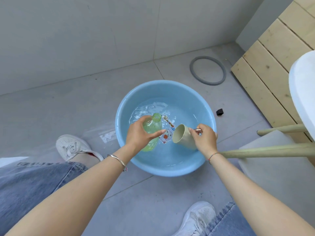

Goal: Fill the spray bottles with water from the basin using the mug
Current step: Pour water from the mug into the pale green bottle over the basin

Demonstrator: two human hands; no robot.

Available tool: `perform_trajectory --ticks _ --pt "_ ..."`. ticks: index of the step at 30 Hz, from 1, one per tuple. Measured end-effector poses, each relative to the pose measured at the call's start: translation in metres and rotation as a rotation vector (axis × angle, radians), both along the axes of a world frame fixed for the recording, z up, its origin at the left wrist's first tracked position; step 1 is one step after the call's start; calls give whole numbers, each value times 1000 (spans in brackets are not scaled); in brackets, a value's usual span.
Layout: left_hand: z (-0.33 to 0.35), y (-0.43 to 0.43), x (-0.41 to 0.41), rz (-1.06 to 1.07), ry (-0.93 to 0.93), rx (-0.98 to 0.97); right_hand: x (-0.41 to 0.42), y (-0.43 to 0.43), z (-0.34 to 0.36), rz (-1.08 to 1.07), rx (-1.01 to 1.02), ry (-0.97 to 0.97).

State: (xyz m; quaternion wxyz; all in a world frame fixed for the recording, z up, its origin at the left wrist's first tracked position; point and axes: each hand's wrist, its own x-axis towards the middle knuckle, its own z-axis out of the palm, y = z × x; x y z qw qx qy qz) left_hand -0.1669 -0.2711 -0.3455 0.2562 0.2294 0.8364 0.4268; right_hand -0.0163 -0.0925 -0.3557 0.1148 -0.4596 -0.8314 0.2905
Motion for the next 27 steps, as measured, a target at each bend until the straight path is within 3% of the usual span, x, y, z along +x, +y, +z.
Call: perform_trajectory --ticks 5,15,18,23,27 --pt "-9 -5 -3 2 6 -26 4 0 -17 113 89 -126" --pt "-12 -6 -6 1 17 -28 -3 -7 -24 185 112 -165" --pt "-11 -7 -6 8 3 -25 -4 -5 -18 121 12 -90" --pt "-6 -10 -6 13 -4 -13 -9 0 17 -132 -385 238" --pt "1 -10 -5 9 11 -5 -20 0 58 -159 -433 434"
